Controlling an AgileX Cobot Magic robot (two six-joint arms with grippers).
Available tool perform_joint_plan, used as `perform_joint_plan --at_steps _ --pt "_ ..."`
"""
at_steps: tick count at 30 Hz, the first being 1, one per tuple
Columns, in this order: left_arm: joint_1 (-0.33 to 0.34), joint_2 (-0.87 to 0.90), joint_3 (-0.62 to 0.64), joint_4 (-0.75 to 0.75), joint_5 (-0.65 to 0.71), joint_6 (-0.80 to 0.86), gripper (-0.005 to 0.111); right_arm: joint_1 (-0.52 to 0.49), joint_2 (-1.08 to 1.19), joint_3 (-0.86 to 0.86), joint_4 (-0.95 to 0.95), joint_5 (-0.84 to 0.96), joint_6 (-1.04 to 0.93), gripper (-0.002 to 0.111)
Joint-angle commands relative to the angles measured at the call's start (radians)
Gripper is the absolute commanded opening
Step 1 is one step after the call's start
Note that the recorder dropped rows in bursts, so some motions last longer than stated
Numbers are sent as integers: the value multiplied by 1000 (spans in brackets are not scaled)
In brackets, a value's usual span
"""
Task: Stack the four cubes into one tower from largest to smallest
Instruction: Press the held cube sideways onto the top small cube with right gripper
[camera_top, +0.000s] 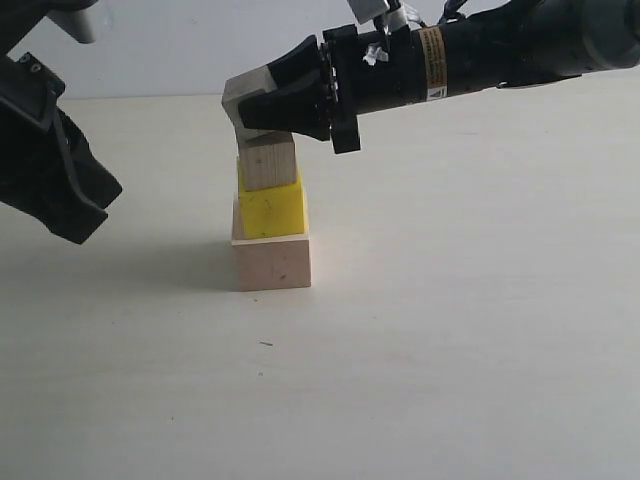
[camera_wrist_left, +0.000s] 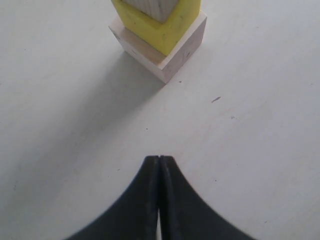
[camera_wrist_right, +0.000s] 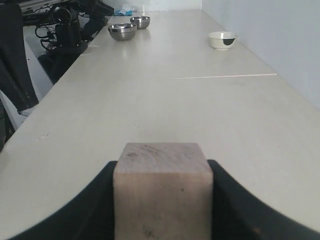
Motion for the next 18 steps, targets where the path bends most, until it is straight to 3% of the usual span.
perform_joint_plan --at_steps 1,18 --pt "3 2 2 0 -11 3 0 0 -2 -6 26 -4 5 0" --pt "3 2 2 0 -11 3 0 0 -2 -6 20 -4 -6 2"
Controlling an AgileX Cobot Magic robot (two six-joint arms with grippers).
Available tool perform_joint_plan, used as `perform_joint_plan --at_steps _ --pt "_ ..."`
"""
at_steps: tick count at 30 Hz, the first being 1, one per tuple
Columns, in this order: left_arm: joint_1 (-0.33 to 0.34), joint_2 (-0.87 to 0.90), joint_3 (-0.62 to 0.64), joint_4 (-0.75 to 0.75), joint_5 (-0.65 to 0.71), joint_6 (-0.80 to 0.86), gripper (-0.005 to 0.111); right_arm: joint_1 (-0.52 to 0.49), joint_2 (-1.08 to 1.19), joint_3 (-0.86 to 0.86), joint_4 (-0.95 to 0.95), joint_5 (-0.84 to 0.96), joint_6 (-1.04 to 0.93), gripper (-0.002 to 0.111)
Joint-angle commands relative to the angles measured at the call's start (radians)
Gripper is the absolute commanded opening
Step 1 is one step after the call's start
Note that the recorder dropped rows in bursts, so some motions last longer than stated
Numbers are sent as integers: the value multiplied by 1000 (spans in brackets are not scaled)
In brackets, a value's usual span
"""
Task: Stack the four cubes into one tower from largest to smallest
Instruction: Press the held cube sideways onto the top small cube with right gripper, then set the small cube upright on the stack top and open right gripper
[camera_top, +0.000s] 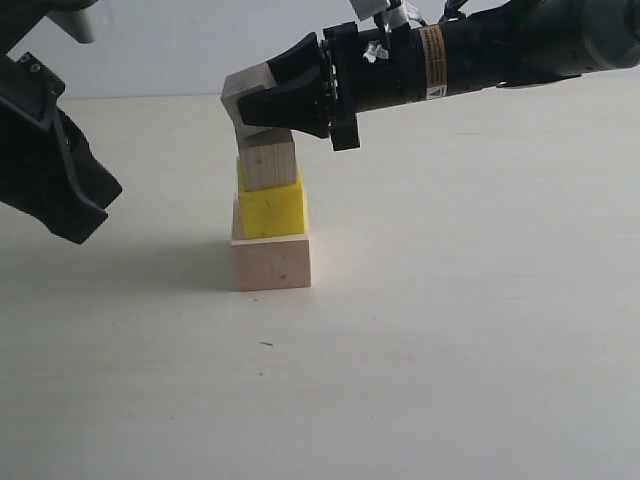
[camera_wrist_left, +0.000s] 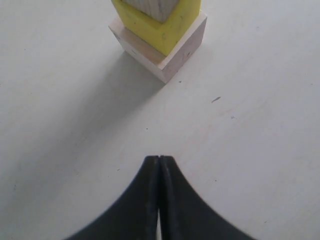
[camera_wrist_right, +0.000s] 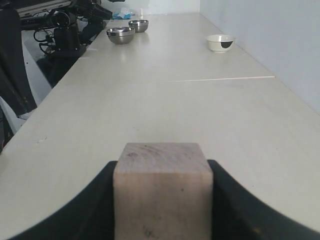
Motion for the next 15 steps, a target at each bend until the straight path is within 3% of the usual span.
perform_joint_plan --at_steps 1,15 --pt "3 2 2 0 -11 3 0 0 -2 -6 -5 -4 -7 5" --pt "3 2 2 0 -11 3 0 0 -2 -6 -70 -4 -7 50"
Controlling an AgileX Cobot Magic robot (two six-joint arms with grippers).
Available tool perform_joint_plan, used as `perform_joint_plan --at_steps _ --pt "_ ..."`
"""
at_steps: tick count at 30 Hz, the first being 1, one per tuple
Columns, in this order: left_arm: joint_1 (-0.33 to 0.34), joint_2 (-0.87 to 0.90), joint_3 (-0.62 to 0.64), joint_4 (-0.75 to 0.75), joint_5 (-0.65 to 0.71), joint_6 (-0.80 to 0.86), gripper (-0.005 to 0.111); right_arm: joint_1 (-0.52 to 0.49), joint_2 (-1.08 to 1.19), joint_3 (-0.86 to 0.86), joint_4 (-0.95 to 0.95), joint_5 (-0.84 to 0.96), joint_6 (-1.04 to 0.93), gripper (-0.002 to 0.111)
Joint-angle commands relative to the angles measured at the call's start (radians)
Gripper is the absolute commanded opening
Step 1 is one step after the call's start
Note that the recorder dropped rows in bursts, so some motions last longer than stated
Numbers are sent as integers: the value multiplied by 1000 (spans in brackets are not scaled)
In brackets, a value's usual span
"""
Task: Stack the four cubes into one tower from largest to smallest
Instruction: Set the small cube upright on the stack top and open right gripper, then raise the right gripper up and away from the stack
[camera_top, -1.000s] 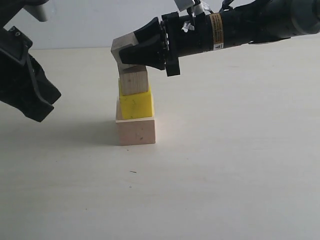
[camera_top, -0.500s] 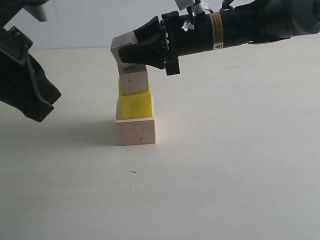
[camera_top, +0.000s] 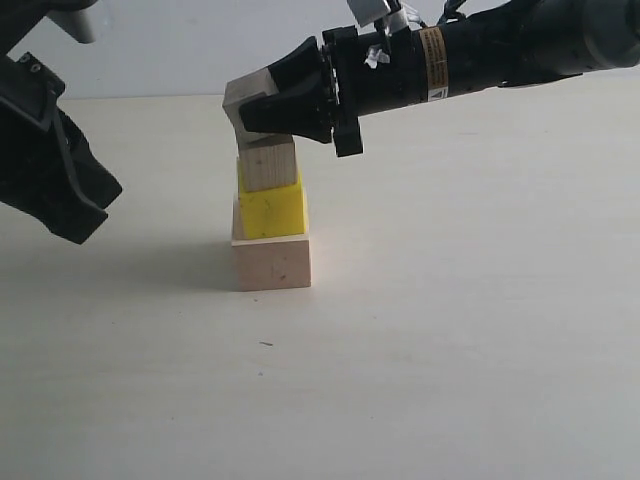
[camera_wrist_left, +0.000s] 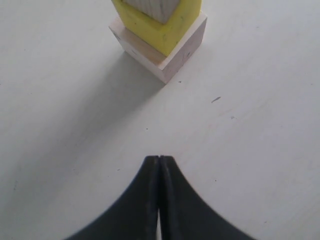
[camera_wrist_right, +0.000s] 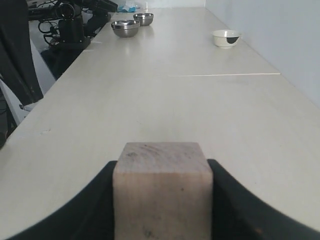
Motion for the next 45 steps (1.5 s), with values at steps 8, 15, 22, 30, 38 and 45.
perform_joint_plan --at_steps 8,15,22,30,38,45 --pt "3 2 2 0 -11 3 0 0 -2 -4 -33 -1 -2 60" --pt "3 2 2 0 -11 3 0 0 -13 -4 -15 -1 -2 61" --pt "3 2 2 0 -11 3 0 0 -54 -4 -4 -1 14 61" --pt "3 2 2 0 -11 3 0 0 -138 -4 -77 88 200 61" --pt "3 2 2 0 -11 9 0 0 -251 -4 -86 124 262 58" --pt "3 2 2 0 -11 11 0 -2 -343 -4 -171 264 346 57"
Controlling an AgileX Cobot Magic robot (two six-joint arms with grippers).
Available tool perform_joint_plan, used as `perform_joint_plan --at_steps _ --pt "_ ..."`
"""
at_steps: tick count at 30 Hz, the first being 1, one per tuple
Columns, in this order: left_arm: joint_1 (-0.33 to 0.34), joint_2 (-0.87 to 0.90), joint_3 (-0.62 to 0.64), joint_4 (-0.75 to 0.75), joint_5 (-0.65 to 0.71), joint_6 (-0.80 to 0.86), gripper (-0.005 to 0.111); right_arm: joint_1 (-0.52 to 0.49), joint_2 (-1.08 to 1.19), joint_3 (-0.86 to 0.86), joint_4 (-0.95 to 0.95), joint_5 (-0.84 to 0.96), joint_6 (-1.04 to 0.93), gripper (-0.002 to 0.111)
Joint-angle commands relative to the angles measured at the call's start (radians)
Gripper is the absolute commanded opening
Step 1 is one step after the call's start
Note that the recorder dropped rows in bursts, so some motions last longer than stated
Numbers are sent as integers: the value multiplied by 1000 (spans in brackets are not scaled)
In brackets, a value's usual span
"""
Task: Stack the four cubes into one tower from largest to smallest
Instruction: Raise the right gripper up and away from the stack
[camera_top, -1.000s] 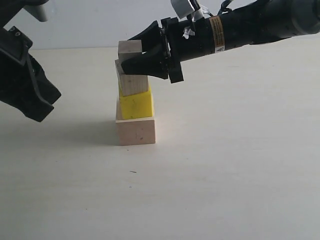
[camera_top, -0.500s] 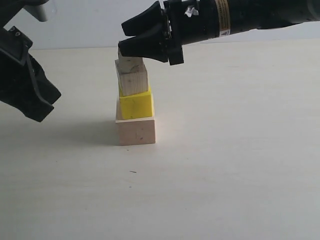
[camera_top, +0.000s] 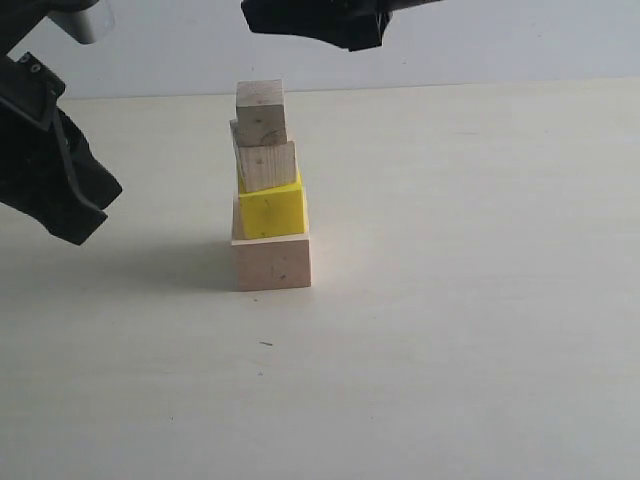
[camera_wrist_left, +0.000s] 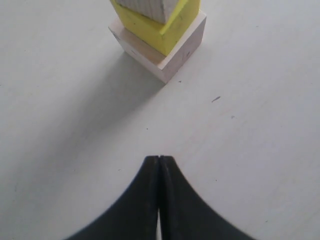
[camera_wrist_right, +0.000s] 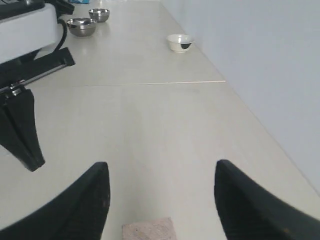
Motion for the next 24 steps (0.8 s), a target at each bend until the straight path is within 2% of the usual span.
perform_joint_plan --at_steps 1,3,8,10,14,19,24 --pt "3 2 2 0 -11 4 0 -2 -53 -4 -50 113 111 54" --pt "3 2 2 0 -11 4 0 -2 -58 -4 -50 162 166 46" --pt "3 2 2 -2 -57 4 0 -16 -58 -4 -50 235 241 9" --pt "3 2 4 -10 -72 4 0 -24 -58 -4 -50 272 277 0" --pt "3 2 31 -35 -83 4 0 -56 -56 -4 -50 359 407 0" --pt "3 2 61 -35 -110 4 0 -117 -33 -4 -50 354 552 0" --pt "3 2 77 -35 -117 4 0 -142 40 -4 -50 343 575 0"
